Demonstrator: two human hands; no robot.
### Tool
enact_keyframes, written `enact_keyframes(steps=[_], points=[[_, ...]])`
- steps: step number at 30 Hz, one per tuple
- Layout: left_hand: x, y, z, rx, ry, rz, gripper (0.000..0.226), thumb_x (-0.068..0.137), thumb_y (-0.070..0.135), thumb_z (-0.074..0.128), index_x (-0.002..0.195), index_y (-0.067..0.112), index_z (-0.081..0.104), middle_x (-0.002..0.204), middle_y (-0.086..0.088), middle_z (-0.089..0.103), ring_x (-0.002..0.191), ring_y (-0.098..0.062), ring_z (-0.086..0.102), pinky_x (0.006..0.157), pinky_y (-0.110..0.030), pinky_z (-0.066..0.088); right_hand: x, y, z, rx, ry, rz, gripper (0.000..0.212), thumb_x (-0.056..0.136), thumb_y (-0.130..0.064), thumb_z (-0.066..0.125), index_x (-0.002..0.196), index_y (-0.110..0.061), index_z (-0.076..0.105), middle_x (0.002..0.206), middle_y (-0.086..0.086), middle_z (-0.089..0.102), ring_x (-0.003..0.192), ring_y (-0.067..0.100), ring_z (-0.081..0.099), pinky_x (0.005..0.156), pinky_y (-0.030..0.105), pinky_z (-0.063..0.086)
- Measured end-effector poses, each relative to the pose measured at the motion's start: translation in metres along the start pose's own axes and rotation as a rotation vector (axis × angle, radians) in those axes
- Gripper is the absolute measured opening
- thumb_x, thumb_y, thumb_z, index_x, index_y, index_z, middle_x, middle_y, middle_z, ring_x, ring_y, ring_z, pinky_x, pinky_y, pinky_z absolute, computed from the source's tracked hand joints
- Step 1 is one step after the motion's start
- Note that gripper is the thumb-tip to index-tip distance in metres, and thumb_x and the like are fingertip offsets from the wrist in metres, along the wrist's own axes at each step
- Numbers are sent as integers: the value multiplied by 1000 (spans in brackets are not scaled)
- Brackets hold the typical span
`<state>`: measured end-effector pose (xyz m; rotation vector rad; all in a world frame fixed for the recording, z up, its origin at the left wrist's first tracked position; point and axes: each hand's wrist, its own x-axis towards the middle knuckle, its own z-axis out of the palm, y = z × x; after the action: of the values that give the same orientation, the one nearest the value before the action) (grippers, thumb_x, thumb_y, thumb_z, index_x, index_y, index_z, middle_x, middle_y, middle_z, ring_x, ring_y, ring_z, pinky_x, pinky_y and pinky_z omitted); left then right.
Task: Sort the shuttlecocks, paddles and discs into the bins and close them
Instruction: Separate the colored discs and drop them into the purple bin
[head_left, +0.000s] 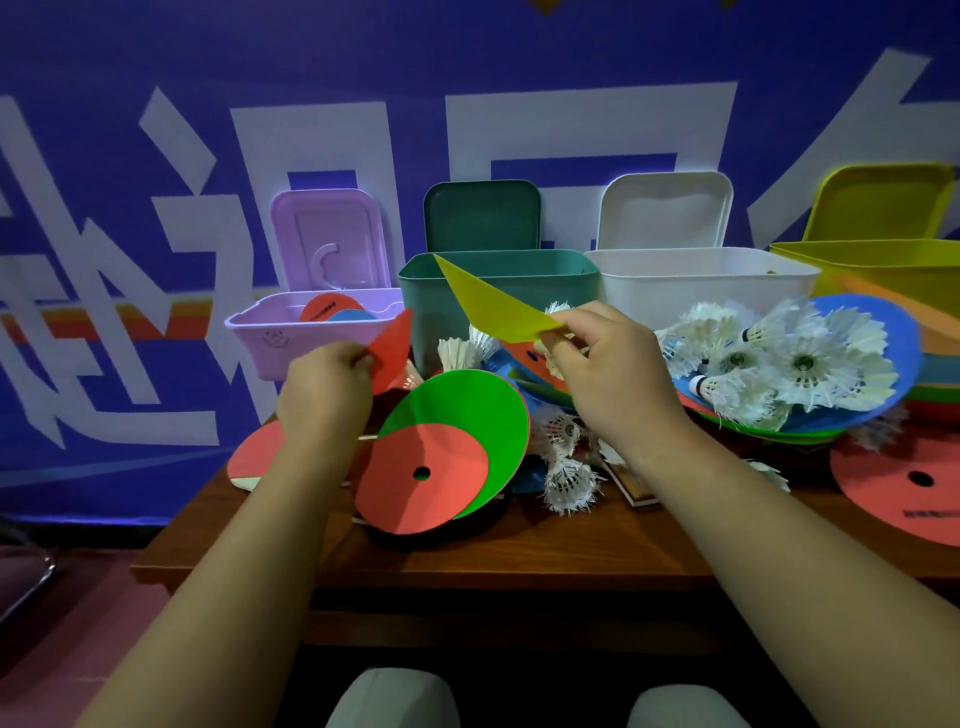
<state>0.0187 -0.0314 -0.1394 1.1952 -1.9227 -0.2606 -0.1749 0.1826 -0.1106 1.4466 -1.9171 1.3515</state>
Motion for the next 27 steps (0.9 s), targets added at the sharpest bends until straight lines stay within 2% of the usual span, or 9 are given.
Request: enact_keyframes(steps=[3,7,10,13,17,20,22,24,27], points=[[1,19,-15,-85,122,91,25,102,33,57,117,28,77,109,-6,76,99,-33,67,75,-35,43,8,6,-7,-7,25,13,18,98,-15,65,107,-18,81,100,-2,69,92,14,63,81,32,50],[4,55,-19,-187,169,244,26,97,38,59,112,31,78,98,2,78,91,-26,70,76,-37,53,22,17,-22,-63,74,15,16,101,-17,63,98,-14,78,92,0,63,88,17,57,75,31,40],[2,94,-11,-288,140,336,23,92,36,62,106,29,80,89,1,78,84,-23,72,75,-40,57,35,35,-39,-132,99,40,20,103,-18,60,92,-12,75,88,0,55,87,21,54,73,28,30],[4,134,5,-340,99,431,18,91,28,65,99,23,81,82,-2,76,77,-20,69,71,-39,54,48,58,-64,-188,130,76,21,103,-16,58,93,-10,76,92,7,59,92,26,57,75,27,32],[17,179,29,-375,35,516,20,93,27,68,107,24,83,92,-1,80,83,-18,72,73,-32,53,65,87,-99,-276,178,128,22,102,-19,60,109,-12,81,101,14,65,99,29,60,76,24,31],[33,218,57,-392,-61,519,21,94,28,64,103,22,83,82,-3,77,74,-20,70,70,-34,54,80,117,-124,-327,214,181,24,102,-20,60,110,-14,81,104,14,65,99,32,60,77,28,36],[43,243,76,-394,-127,516,23,95,28,62,100,20,82,78,-3,76,74,-21,69,71,-32,54,91,135,-137,-392,212,201,23,101,-20,59,102,-12,81,100,15,64,96,34,59,73,32,37],[55,269,95,-357,-200,507,24,97,28,61,102,19,82,76,-3,73,77,-22,68,69,-28,48,101,152,-148,-481,168,207,25,100,-19,57,81,-13,72,88,13,57,87,35,55,67,35,30],[72,304,124,-217,-337,520,31,102,29,55,120,19,78,105,-9,77,101,-28,69,81,-29,50,115,176,-164,-603,116,239,32,98,-19,53,66,-20,51,77,14,50,78,39,53,61,38,29]])
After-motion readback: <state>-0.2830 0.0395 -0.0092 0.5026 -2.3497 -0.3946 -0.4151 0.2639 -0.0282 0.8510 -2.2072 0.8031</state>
